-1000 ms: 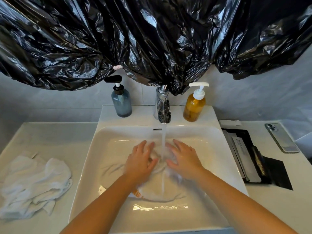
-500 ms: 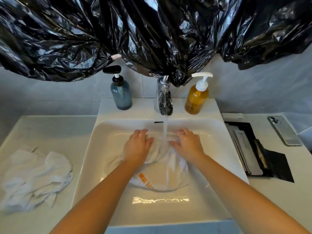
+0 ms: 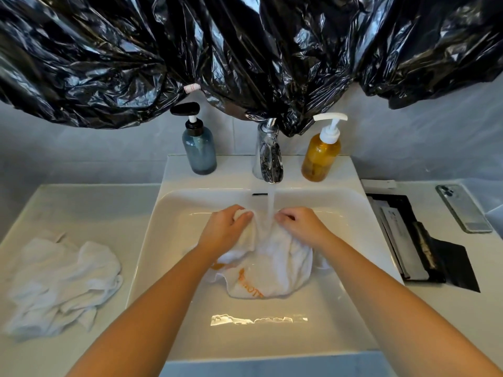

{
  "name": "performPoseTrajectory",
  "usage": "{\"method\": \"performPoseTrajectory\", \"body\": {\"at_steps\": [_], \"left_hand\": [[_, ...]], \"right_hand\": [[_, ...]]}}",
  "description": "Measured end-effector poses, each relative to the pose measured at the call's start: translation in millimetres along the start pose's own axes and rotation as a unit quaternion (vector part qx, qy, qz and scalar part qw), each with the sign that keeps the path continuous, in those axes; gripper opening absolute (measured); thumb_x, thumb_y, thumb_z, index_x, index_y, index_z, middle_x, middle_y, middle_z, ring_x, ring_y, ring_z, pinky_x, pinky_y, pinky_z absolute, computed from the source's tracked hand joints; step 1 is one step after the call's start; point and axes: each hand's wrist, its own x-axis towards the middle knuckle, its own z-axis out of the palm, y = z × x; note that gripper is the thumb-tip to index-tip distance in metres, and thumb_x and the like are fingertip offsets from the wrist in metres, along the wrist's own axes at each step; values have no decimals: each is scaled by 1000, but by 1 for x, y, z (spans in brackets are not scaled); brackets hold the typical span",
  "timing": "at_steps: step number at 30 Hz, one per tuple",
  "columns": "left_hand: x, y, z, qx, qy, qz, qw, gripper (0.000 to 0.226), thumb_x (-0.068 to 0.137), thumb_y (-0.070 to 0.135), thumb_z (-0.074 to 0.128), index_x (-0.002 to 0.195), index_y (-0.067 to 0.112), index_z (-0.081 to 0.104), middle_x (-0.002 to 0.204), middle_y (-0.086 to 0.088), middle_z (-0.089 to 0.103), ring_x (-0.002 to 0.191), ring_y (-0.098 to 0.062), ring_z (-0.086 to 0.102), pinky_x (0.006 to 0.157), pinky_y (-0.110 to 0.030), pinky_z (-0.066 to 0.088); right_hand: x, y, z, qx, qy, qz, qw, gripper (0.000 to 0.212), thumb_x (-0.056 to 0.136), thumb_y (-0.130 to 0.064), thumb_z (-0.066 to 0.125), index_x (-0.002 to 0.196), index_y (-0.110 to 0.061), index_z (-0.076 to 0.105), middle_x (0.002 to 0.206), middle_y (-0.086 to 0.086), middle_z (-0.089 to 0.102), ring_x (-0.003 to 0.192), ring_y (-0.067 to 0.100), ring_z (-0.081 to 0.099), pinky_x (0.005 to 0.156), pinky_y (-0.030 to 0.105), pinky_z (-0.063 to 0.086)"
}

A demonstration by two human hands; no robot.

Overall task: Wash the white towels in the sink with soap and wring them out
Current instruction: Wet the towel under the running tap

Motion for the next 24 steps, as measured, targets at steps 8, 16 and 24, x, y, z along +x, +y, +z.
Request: {"method": "performPoseTrajectory", "body": {"at_steps": [8, 16, 24], "left_hand": [[11, 18, -7, -121, -1, -13, 993, 16, 98, 35, 57, 93, 23, 67, 86, 5, 67, 83, -13, 62, 72, -24, 46], [-15, -11, 20, 236, -24, 144, 961, 64, 90, 52, 31, 135, 14, 55, 133, -10, 56, 114, -33, 57, 85, -44, 51], [0, -1, 41, 311, -44, 83, 946, 37, 102, 41, 35, 115, 15, 57, 107, -7, 55, 98, -31, 58, 68, -37, 42]], "right_hand": [[9, 0, -18, 106, 20, -17, 994, 31, 96, -30, 63, 80, -4, 69, 71, -4, 54, 70, 11, 47, 68, 32, 35], [-20, 11, 15, -303, 45, -45, 951, 57, 95, -46, 29, 142, -22, 50, 138, 6, 57, 123, 31, 52, 105, 43, 36], [-8, 20, 43, -418, 146, -121, 889, 29, 88, -37, 42, 81, -19, 63, 67, 2, 58, 62, 28, 59, 63, 38, 40]]}}
